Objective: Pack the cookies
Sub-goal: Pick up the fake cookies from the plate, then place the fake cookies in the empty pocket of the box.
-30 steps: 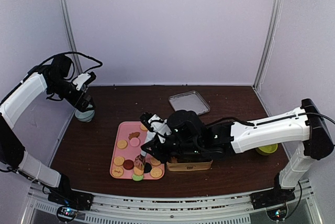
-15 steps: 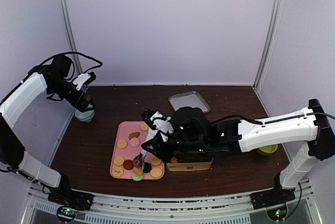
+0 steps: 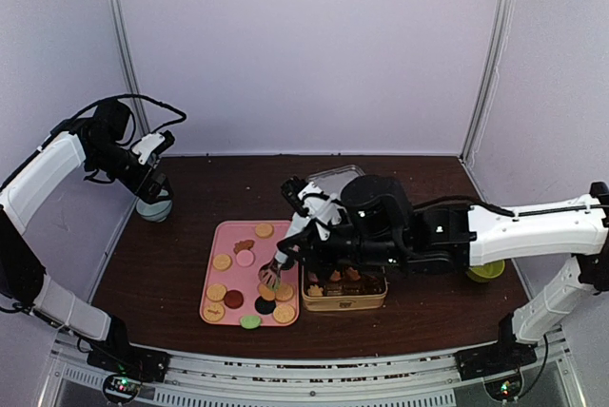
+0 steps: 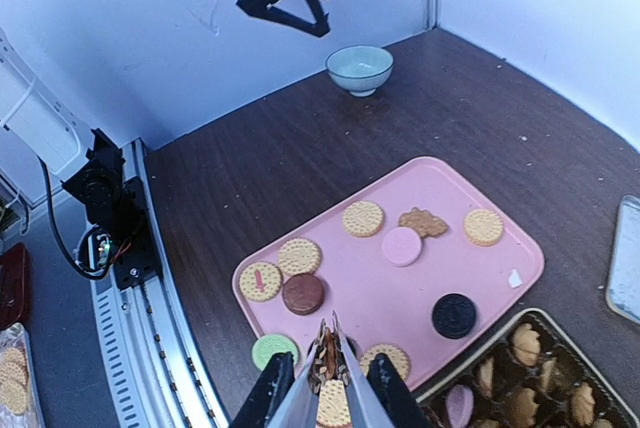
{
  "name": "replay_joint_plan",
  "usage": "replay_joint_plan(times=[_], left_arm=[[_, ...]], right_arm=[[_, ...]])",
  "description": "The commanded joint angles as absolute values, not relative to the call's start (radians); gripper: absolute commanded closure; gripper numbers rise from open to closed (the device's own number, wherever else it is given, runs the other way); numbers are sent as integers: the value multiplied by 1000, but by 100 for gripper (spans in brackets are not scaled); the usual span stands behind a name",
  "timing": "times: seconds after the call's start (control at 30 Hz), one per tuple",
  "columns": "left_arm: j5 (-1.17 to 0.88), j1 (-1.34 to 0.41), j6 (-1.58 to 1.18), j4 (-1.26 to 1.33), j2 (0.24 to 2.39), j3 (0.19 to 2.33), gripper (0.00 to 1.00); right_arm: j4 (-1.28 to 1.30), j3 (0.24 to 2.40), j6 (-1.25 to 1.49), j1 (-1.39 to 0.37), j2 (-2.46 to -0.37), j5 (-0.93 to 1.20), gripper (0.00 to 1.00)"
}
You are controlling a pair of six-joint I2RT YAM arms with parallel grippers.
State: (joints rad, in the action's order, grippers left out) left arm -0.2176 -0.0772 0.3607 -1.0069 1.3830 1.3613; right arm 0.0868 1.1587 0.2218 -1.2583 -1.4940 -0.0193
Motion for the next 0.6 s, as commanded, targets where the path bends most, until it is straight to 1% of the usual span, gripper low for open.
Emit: replay_joint_plan(times=[0.0, 0.13, 0.3, 0.57], left_arm=[[-225, -69, 373, -1002, 1370, 1378, 2], [-235, -68, 373, -1002, 1373, 1382, 2], [-242, -69, 373, -1002, 1379, 1385, 2], [-245, -69, 373, -1002, 1382, 1387, 2]], right_arm=[[158, 1121, 178, -1224, -1349, -122, 100], [244, 1064, 163, -1199, -1242, -176, 100], [300, 988, 167, -1175, -1162, -210, 100], [320, 968, 161, -1170, -1169, -220, 100]])
